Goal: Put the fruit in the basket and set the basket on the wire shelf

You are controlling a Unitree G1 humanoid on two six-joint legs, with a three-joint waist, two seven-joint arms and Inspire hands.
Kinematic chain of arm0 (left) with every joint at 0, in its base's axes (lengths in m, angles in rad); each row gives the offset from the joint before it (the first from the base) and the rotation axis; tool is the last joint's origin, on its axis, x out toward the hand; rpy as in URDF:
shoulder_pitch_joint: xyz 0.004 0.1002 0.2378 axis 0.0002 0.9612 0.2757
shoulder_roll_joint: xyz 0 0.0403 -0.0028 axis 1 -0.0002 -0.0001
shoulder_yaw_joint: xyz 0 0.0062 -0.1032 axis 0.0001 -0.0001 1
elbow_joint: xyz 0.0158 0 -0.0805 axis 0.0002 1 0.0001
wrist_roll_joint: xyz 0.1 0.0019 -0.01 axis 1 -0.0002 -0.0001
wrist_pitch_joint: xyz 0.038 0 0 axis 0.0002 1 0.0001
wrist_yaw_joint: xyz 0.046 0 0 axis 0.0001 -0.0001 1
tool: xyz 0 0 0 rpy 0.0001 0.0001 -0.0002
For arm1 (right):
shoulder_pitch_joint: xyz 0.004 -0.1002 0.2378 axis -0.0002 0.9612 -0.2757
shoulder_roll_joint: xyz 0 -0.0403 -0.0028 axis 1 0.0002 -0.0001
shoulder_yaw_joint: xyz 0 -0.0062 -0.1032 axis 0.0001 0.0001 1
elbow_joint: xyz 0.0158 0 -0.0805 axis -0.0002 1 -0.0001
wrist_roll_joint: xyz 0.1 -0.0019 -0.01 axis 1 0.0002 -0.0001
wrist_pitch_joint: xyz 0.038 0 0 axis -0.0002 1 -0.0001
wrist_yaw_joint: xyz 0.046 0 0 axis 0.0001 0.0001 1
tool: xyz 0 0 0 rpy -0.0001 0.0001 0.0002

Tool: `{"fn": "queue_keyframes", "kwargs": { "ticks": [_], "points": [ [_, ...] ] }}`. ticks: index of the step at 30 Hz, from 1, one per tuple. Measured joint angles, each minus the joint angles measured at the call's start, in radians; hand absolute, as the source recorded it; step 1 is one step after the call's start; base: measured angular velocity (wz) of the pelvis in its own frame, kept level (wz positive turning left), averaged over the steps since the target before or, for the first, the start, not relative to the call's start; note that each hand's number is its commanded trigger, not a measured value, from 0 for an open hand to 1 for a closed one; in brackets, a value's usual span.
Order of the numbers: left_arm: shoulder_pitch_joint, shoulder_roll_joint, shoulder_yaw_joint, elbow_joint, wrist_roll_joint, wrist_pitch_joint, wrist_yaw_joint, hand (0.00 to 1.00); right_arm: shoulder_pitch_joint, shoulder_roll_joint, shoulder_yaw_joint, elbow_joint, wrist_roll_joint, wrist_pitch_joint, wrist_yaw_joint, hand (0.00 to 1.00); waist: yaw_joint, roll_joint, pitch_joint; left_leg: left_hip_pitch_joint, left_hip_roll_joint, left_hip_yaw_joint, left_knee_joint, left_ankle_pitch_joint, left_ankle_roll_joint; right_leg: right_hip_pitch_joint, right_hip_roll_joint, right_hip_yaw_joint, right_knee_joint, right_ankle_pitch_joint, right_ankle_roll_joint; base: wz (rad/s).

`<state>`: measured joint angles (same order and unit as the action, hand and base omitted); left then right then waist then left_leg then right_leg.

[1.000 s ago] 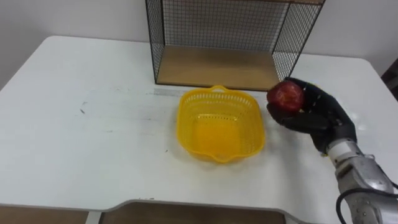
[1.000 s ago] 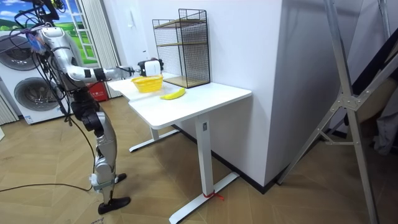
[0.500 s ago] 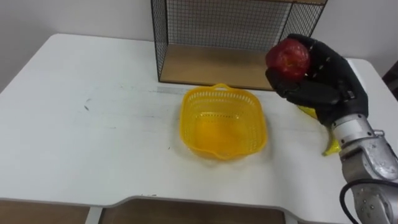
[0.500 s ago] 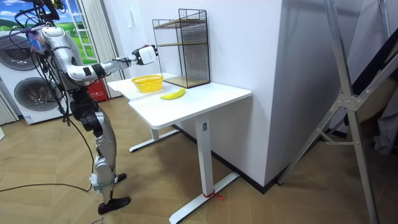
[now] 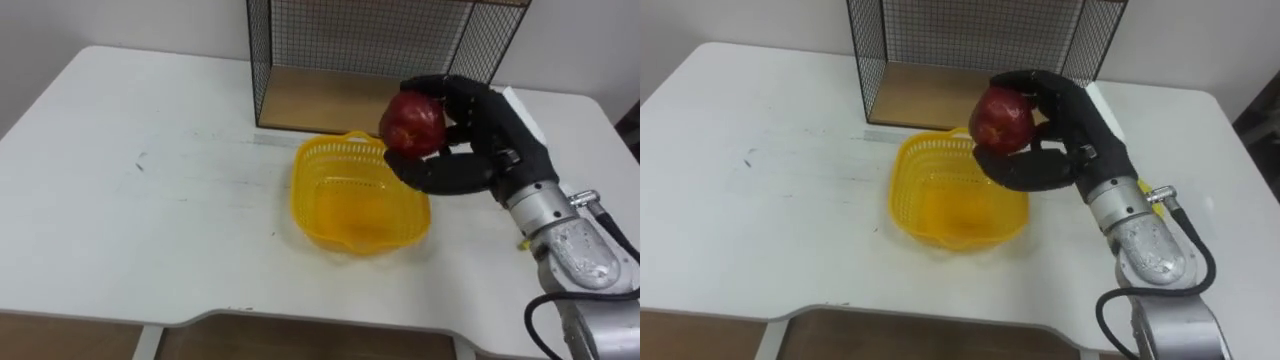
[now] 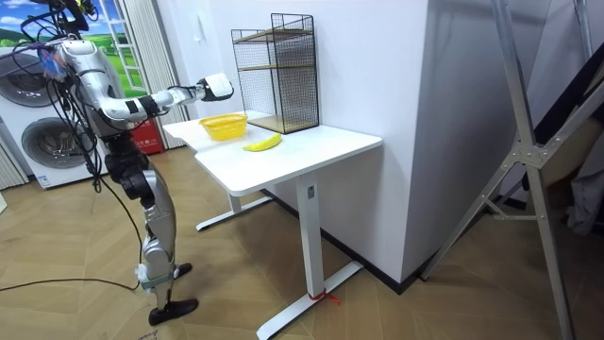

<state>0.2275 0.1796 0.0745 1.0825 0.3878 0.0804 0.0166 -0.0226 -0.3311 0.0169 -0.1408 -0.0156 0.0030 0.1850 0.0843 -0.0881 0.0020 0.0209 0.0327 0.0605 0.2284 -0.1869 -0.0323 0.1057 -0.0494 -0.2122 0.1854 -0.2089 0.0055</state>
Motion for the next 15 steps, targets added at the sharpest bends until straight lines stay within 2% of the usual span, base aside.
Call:
{"fn": "queue_keyframes", "kwargs": {
  "ticks": [2,4,11,12,13,14,15],
  "points": [
    [-0.001,0.000,0.001,-0.001,0.001,0.000,-0.001,0.00,0.000,0.000,0.000,-0.004,-0.054,0.000,0.018,1.00,0.004,-0.004,-0.0026,-0.007,0.000,0.002,0.001,0.000,0.000,-0.002,0.000,0.005,0.001,0.000,0.000,-0.03],
    [-0.003,0.003,0.001,-0.001,0.002,-0.001,-0.006,0.00,0.000,0.000,0.003,-0.004,-0.104,0.000,0.032,1.00,0.008,-0.006,-0.0019,-0.007,0.000,0.004,0.002,0.000,0.000,-0.001,0.000,0.008,0.001,0.001,0.000,-0.02],
    [-0.003,0.027,-0.001,-0.002,0.001,-0.002,-0.008,0.00,0.000,0.001,0.035,-0.004,-0.187,0.010,0.048,1.00,0.005,-0.011,0.0063,-0.009,0.000,0.002,0.002,0.000,0.000,-0.001,0.000,0.006,0.002,0.001,0.001,0.00],
    [-0.003,0.030,-0.002,-0.002,0.001,-0.002,-0.008,0.00,0.001,0.001,0.039,-0.004,-0.188,0.015,0.049,0.63,0.004,-0.011,0.0081,-0.010,0.000,0.002,0.003,0.000,0.000,-0.001,0.000,0.005,0.003,0.001,0.000,0.00],
    [-0.003,0.031,-0.001,-0.002,0.001,-0.002,-0.008,0.00,0.001,0.001,0.039,-0.004,-0.189,0.016,0.051,0.34,0.003,-0.012,0.0089,-0.011,0.000,0.002,0.003,0.000,0.000,-0.001,0.000,0.005,0.003,0.001,0.000,0.00],
    [-0.002,0.031,-0.001,-0.002,0.002,-0.002,-0.008,0.00,0.001,0.001,0.039,-0.004,-0.190,0.021,0.054,0.00,0.003,-0.011,0.0095,-0.012,0.000,0.002,0.004,0.000,0.000,-0.001,0.000,0.005,0.003,0.001,0.000,0.00],
    [-0.002,0.031,-0.001,-0.002,0.002,-0.002,-0.008,0.00,0.001,0.001,0.039,-0.004,-0.191,0.021,0.059,0.00,0.003,-0.011,0.0095,-0.013,0.000,0.002,0.004,0.000,0.001,-0.001,0.000,0.005,0.004,0.001,0.000,0.00]
  ]
}}
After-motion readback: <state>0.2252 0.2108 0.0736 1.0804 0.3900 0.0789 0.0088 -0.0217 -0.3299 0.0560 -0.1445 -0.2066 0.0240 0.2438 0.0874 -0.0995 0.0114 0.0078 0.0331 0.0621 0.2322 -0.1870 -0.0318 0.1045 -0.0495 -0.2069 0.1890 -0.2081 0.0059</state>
